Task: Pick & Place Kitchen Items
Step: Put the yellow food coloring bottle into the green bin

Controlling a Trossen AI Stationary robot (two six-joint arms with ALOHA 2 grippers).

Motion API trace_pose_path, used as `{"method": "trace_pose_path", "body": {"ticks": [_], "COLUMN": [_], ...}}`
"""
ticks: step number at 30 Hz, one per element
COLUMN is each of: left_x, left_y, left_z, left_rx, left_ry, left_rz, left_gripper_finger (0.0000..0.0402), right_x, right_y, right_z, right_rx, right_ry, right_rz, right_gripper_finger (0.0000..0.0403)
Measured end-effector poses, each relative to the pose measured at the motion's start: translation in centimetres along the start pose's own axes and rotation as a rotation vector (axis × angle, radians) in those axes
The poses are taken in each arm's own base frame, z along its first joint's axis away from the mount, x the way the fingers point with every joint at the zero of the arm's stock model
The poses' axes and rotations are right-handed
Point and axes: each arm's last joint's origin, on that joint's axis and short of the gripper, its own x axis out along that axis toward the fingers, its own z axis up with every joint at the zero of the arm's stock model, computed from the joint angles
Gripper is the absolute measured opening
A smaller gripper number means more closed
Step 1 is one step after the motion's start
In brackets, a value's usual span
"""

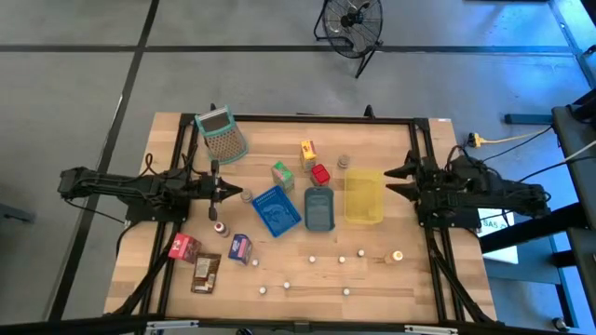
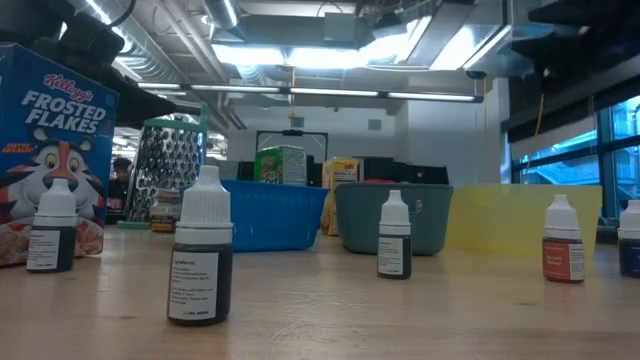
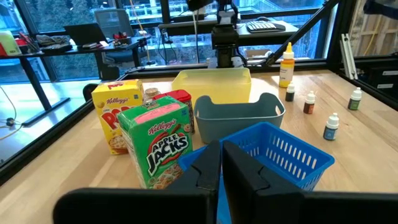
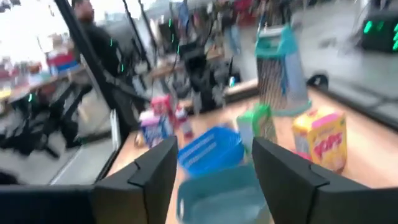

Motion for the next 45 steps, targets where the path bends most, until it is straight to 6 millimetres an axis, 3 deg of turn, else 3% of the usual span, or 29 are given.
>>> {"method": "trace_pose_path", "body": {"ticks": [7,12,16,21,31,45], "left_x": [0.0,0.0,0.0,0.0,0.0,0.0], "left_y": [0.0,0.0,0.0,0.0,0.0,0.0], "left_z": [0.0,0.0,0.0,0.0,0.0,0.0], "left_rx": [0.0,0.0,0.0,0.0,0.0,0.0], "left_ry": [0.0,0.0,0.0,0.0,0.0,0.0], "left_rz": [0.0,0.0,0.0,0.0,0.0,0.0], "left_gripper_finger": [0.001,0.0012,0.0009,0.0009,0.001,0.0011], "right_x": [-0.5,0.8,2.3,3.7,4.4,4.1], "right_y": [1.5,2.5,3.2,4.2,4.3,4.3], "right_z": [3.4,4.8,5.4,5.2,3.4,3.0], "right_rx": [-0.013,-0.084,-0.026,0.131,0.487,0.801], "right_ry": [0.293,0.466,0.575,0.795,1.159,1.211], "right_rz": [-0.015,0.034,0.035,-0.039,-0.402,-0.653], "right_gripper_finger": [0.0217,0.0217,0.0217,0.0217,0.0217,0.0217]}}
